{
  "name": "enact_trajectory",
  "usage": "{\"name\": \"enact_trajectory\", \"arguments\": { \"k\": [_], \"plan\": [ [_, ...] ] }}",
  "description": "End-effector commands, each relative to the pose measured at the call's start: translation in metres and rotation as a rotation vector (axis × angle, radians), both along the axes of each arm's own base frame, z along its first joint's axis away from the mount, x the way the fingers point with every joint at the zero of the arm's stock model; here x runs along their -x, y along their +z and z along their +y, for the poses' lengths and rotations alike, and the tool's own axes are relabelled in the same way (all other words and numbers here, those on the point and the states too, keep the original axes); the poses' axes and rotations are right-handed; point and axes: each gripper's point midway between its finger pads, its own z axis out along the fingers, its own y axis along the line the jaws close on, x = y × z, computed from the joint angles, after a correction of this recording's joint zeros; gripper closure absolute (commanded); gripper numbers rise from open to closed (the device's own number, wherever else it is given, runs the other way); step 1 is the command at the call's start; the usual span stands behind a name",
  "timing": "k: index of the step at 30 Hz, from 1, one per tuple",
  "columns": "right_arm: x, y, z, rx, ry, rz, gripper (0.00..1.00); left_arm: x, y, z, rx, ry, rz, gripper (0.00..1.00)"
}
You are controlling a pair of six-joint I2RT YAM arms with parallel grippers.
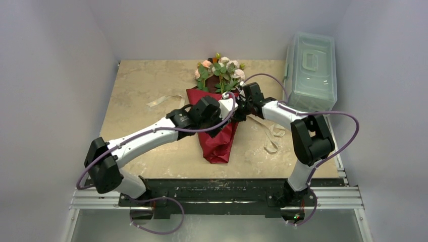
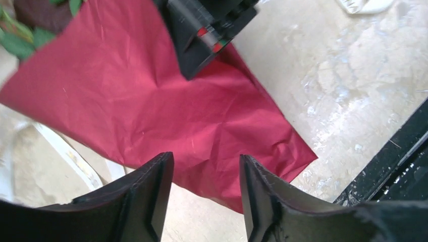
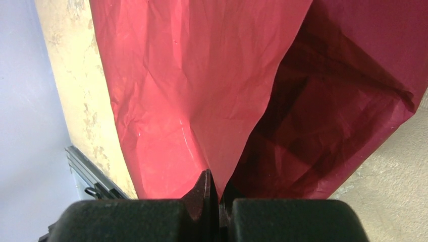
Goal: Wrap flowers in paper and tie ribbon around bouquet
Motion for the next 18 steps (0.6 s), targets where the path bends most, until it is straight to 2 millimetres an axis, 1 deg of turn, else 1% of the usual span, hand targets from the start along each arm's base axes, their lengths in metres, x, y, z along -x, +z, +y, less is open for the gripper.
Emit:
{"name": "enact_trajectory", "arguments": {
  "k": [1, 3, 7, 9, 10, 12, 14, 18],
  "plan": [
    [-0.013, 0.009, 0.001, 0.008, -0.006, -0.051, 1.0, 0.008, -0.05, 0.006, -0.005, 0.093, 0.239, 0.49],
    [-0.013, 0.009, 0.0, 0.01, -0.007, -0.052, 1.0, 0.005, -0.067, 0.011, -0.008, 0.121, 0.292, 0.52],
    [-0.012, 0.007, 0.0, 0.009, -0.007, -0.047, 1.0, 0.009, -0.091, 0.007, 0.01, 0.102, 0.362, 0.52],
    [-0.012, 0.005, 0.0, 0.01, -0.008, -0.042, 1.0, 0.017, -0.109, 0.009, -0.02, 0.085, 0.408, 0.52],
    [-0.012, 0.005, 0.0, 0.01, -0.009, -0.04, 1.0, 0.023, -0.121, 0.013, -0.041, 0.079, 0.436, 0.52],
    [-0.013, 0.005, 0.0, 0.011, -0.012, -0.039, 1.0, 0.034, -0.138, 0.019, -0.057, 0.068, 0.474, 0.53],
    [-0.013, 0.006, 0.001, 0.011, -0.014, -0.039, 1.0, 0.039, -0.147, 0.023, -0.052, 0.069, 0.478, 0.53],
    [-0.014, 0.007, 0.0, 0.018, -0.014, -0.034, 1.0, 0.043, -0.158, 0.031, -0.064, 0.069, 0.471, 0.53]
  ]
}}
